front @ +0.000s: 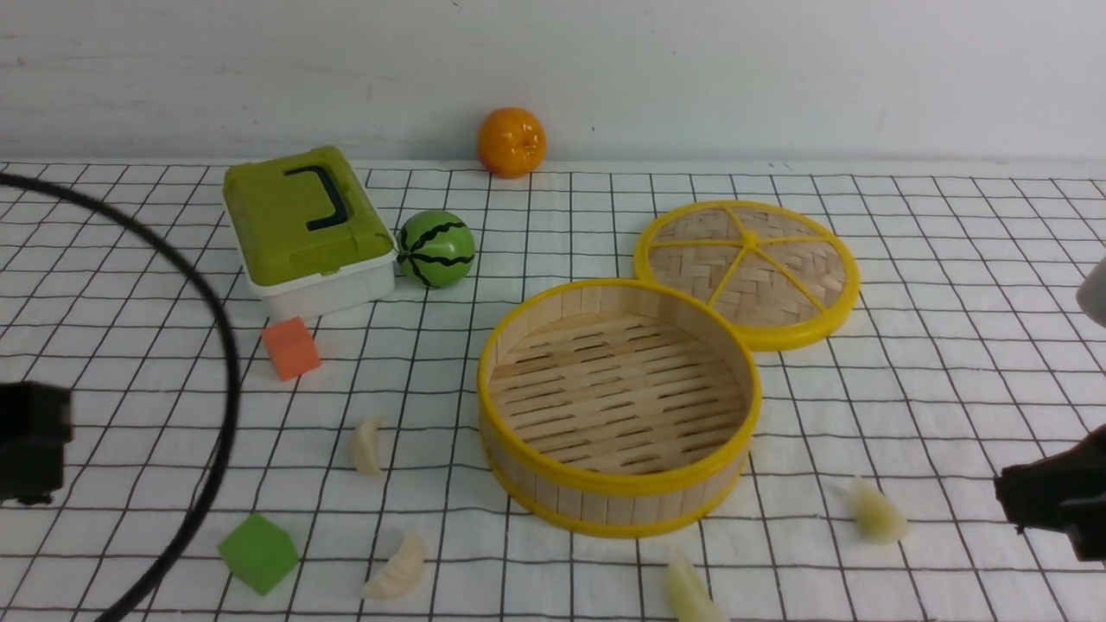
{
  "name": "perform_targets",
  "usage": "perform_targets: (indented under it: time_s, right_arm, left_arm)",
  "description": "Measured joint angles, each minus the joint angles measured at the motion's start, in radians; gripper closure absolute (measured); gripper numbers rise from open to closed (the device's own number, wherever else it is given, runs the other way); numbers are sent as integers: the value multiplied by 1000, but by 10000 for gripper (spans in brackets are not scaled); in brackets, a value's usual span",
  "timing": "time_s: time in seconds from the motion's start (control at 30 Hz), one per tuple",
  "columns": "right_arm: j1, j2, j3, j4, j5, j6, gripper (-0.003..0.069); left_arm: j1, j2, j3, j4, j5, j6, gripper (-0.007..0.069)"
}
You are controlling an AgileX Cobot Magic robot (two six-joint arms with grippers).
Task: Put the dumplings into the steamer on the table with the white tablecloth.
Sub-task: 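Reach for and grasp a dumpling on the table with the left gripper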
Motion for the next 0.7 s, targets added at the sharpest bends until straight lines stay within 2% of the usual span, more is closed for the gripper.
perform_targets:
  time_s: [0.17, 0.27, 0.37, 0.5, 0.53, 0.57, 0.67, 0.7]
  right_arm:
    - [0, 0, 0, 2, 0, 0, 657]
    - [0, 0, 0, 2, 1, 0, 656]
    - [0, 0, 0, 2, 2, 0, 652]
    - [0, 0, 0, 2, 12, 0, 650]
    - [0, 0, 0, 2, 17, 0, 649]
    - [0, 0, 0, 2, 18, 0, 648]
    - [0, 0, 0, 4, 21, 0, 648]
    - [0, 0, 0, 4, 21, 0, 648]
  left_arm:
    - [-186, 340, -171, 78, 60, -12, 637]
    - [-240, 437, -218, 126, 66, -43, 637]
    - [-281, 586, -287, 174, 25, -115, 606]
    - [-285, 677, -320, 177, -36, -182, 502]
    - [-285, 707, -325, 177, -70, -214, 422]
    - [-285, 714, -325, 177, -79, -222, 400]
    - [-285, 769, -326, 184, -167, -298, 191]
    - [-285, 772, -326, 187, -171, -302, 181]
